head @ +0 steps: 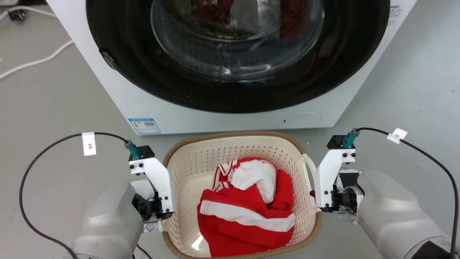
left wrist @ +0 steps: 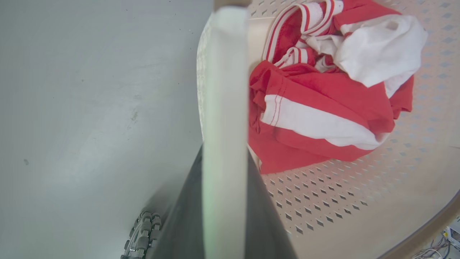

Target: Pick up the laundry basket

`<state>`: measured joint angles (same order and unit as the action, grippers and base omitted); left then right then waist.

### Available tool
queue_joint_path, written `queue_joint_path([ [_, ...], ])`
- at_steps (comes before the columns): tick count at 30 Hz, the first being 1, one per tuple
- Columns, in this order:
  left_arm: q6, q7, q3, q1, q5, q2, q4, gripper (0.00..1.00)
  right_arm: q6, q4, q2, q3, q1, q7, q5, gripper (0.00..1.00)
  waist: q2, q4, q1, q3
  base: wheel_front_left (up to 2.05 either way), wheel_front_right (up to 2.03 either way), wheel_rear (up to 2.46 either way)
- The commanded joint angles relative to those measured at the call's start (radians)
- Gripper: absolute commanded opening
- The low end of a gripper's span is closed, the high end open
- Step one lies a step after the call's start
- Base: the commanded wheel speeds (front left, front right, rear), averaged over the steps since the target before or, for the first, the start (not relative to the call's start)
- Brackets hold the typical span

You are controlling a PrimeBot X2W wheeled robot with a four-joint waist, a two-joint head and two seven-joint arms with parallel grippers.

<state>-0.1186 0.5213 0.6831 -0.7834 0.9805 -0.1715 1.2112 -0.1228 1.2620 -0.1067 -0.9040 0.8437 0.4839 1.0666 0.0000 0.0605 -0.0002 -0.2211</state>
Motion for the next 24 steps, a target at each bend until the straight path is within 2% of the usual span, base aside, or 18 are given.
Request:
queue_joint_path([
  [1, -0.021, 0.003, 0.002, 0.002, 0.018, 0.053, -0.021, 0.0, -0.014, -0.015, 0.046, 0.001, -0.014, 0.003, 0.01, 0.0, 0.0, -0.004, 0.0002, 0.035, 0.0, 0.0, 0.0],
  [11, -0.021, 0.03, 0.024, 0.044, 0.052, 0.055, -0.007, 0.0, -0.014, 0.013, 0.051, 0.008, -0.036, 0.09, 0.025, 0.0, 0.0, 0.004, 0.0002, 0.158, 0.0, 0.0, 0.0],
  [24, -0.021, 0.031, 0.052, 0.09, 0.086, 0.062, -0.01, 0.0, -0.014, 0.02, 0.028, 0.042, -0.072, 0.153, 0.01, 0.0, 0.0, 0.009, 0.0002, 0.214, 0.0, 0.0, 0.0],
])
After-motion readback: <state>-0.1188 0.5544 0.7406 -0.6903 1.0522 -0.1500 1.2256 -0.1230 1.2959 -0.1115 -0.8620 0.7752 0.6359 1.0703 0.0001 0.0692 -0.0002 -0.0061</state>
